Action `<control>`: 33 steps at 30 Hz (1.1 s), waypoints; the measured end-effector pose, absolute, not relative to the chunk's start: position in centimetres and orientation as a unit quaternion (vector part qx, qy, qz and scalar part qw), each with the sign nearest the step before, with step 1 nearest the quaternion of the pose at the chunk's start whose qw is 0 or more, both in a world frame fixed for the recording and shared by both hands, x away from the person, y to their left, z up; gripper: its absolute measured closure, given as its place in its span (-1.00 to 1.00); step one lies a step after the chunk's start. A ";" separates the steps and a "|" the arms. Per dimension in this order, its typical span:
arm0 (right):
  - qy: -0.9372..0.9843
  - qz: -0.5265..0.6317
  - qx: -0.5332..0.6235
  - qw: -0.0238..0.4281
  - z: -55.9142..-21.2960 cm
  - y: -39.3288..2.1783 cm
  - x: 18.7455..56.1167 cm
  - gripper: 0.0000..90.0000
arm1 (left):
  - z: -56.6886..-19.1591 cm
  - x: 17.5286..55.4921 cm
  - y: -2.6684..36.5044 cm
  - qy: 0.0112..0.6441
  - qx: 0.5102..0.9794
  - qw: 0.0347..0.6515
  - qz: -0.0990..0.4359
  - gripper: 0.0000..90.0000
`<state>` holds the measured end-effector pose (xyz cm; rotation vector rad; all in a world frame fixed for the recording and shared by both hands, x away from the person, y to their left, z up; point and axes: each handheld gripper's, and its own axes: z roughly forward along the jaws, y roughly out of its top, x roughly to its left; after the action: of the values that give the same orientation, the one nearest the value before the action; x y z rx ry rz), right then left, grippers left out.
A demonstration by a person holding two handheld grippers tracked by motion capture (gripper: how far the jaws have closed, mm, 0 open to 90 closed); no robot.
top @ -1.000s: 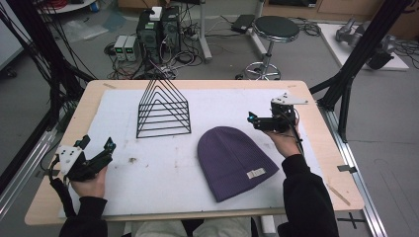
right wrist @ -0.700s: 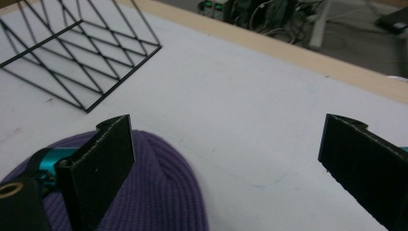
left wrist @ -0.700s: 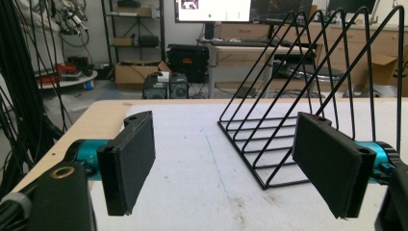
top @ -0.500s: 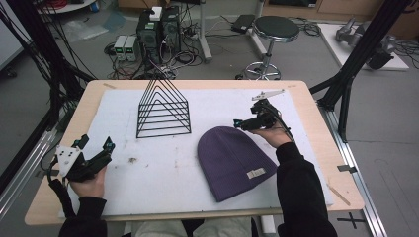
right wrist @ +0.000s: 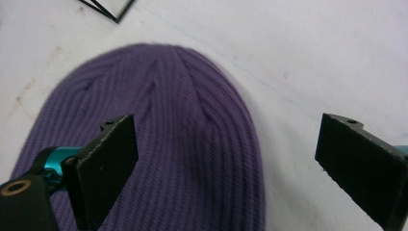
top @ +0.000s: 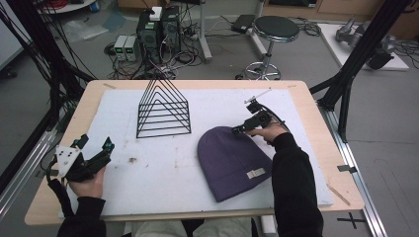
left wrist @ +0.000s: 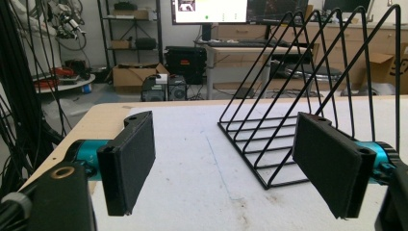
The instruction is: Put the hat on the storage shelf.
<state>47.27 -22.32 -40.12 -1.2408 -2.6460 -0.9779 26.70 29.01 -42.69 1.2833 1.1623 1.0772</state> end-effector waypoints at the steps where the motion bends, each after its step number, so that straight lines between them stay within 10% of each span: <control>1: -0.858 -0.317 -0.402 0.030 -40.1 -22.3 47.3 -0.85 | -42.7 26.7 29.0 0.485 0.537 0.523 0.450 -0.48; 19: -0.837 -0.284 -0.445 0.144 -42.2 -23.5 48.6 -0.39 | -42.9 26.9 28.2 0.473 0.552 0.522 0.446 -0.48; 33: -0.835 -0.263 -0.458 0.155 -42.4 -23.5 48.9 0.63 | -42.9 26.9 28.1 0.470 0.556 0.522 0.445 -0.48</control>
<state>48.86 -23.49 -42.39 -1.3106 -2.3919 -0.7548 26.89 28.09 -42.86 1.3308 1.1250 1.0661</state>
